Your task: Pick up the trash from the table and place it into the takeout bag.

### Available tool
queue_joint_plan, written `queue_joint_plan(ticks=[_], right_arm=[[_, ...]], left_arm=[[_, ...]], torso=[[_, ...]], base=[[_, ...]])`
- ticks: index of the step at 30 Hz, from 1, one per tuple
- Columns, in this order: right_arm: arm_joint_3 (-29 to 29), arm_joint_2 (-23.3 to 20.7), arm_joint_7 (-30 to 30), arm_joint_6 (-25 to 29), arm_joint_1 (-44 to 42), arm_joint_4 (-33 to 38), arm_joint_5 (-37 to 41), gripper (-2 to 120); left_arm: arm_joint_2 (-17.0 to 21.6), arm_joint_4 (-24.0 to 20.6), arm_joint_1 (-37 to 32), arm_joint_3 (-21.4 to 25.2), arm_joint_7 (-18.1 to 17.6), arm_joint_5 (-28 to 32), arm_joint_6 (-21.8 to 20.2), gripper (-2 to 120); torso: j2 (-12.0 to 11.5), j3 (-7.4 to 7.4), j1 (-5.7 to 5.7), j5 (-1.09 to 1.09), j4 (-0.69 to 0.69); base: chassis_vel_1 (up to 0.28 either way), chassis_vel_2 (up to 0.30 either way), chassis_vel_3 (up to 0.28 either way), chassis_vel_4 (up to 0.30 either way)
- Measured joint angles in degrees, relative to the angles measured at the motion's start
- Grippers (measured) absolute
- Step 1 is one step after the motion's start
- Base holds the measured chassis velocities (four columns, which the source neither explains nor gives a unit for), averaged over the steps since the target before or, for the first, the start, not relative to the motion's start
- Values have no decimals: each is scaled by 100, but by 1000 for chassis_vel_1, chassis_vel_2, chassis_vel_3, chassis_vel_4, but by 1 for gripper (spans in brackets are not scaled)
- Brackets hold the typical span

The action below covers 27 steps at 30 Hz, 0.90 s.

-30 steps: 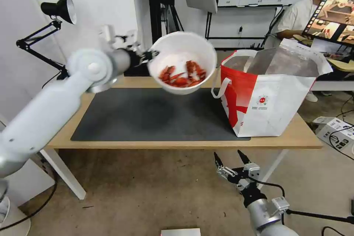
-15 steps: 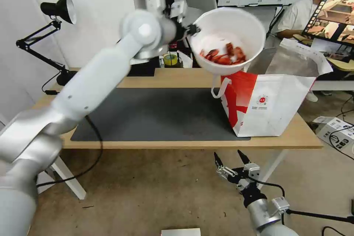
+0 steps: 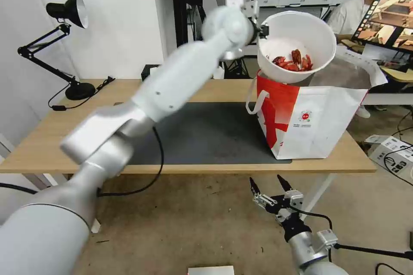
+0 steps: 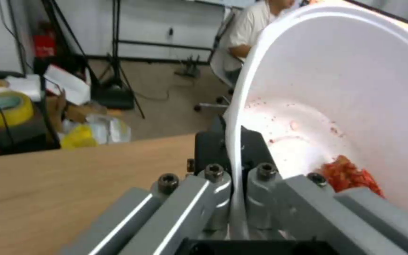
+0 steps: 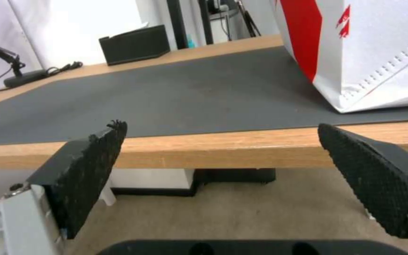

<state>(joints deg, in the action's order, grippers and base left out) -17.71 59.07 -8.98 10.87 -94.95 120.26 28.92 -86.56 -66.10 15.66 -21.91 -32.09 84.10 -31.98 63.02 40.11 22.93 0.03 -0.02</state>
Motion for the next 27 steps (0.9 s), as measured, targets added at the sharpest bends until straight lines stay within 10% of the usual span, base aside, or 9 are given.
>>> queue_joint_plan(ticks=[17,27], right_arm=[[0,0,0,0,0,0,0,100],[0,0,0,0,0,0,0,100]], left_arm=[[205,-584,-554,-816,-200,-1926,1002,0],[267,-863,-529,-956,560,-1889,1116,0]], torso=[[0,0,-1,-4,3],[1,-1,-1,-3,2]], base=[[0,0,0,0],[0,0,0,0]])
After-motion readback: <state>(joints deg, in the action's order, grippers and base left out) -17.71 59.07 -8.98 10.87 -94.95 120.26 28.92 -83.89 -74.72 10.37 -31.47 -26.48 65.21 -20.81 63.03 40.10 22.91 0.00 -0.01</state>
